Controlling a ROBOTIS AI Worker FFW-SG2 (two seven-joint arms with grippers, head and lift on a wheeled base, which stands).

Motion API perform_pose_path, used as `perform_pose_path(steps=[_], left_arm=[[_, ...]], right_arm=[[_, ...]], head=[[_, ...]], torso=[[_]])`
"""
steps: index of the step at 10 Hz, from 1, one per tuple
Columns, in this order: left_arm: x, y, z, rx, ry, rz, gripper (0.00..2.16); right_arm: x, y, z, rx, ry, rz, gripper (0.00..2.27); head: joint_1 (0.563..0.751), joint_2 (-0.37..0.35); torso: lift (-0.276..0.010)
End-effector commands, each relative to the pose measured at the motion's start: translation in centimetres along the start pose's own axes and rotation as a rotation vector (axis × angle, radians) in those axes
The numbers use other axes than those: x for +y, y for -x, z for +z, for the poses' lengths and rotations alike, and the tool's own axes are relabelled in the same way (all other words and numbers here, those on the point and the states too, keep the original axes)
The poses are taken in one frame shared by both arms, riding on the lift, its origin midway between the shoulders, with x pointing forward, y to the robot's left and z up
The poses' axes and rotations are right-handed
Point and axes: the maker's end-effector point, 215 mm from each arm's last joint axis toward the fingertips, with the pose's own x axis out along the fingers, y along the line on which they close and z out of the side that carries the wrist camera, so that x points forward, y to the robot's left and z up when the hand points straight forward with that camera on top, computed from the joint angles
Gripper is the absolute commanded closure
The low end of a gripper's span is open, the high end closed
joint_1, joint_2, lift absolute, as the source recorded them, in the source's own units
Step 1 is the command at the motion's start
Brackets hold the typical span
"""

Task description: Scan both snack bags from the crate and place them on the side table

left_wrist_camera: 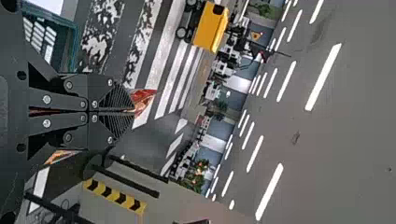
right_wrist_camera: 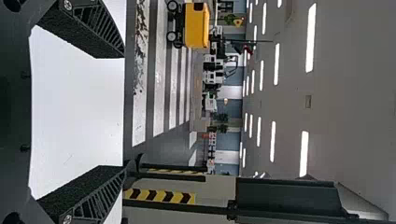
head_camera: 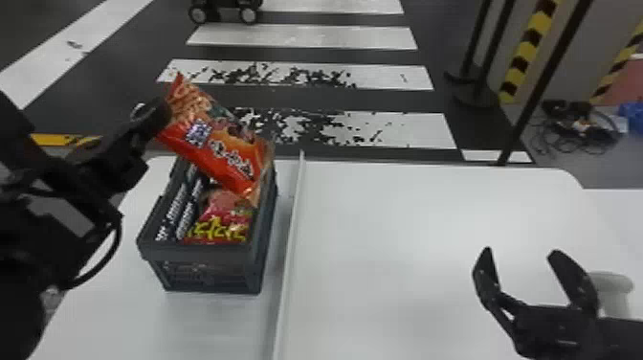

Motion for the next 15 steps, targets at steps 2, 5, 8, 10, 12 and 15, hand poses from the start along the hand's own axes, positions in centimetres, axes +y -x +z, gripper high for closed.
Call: perform_pose_path(steps=[2,5,8,10,12,15], left_arm=[[-5.4,-1.4,-3.6,0.023,0.124,-0.132,2.14],[-12.2,-3.4,-9.5,0.058,0.18,-0.274,2.14],[-16.1,-4.7,-16.9,0.128,0.177,-0.316,2.14],[-19.0,-4.3,-20.5,0.177,0.177,-0.362,2.14],[-22.1,-3.4,-23.5,0.232,0.161,-0.417,2.14],[-24.5,-1.8,-28.9,0.319,0.106,-0.464,2.14]], right_arm=[[0.2,-0.1,0.2,-0.004,0.004,0.002,0.07],[-0.6,0.0,0.6,-0.01,0.008,-0.015,0.07],[-1.4,0.1,0.7,-0.012,0.005,-0.031,0.07],[-1.6,0.1,0.7,-0.012,0.004,-0.035,0.07],[-1.5,0.1,0.8,-0.013,0.003,-0.033,0.07],[-1.5,0.1,0.8,-0.013,0.003,-0.032,0.07]], head=[[0.695,-0.02],[0.695,-0.116],[0.695,-0.22],[0.695,-0.26],[0.695,-0.315],[0.695,-0.35]], torso=[[-0.098],[-0.098],[-0.098],[-0.098],[-0.098],[-0.098]])
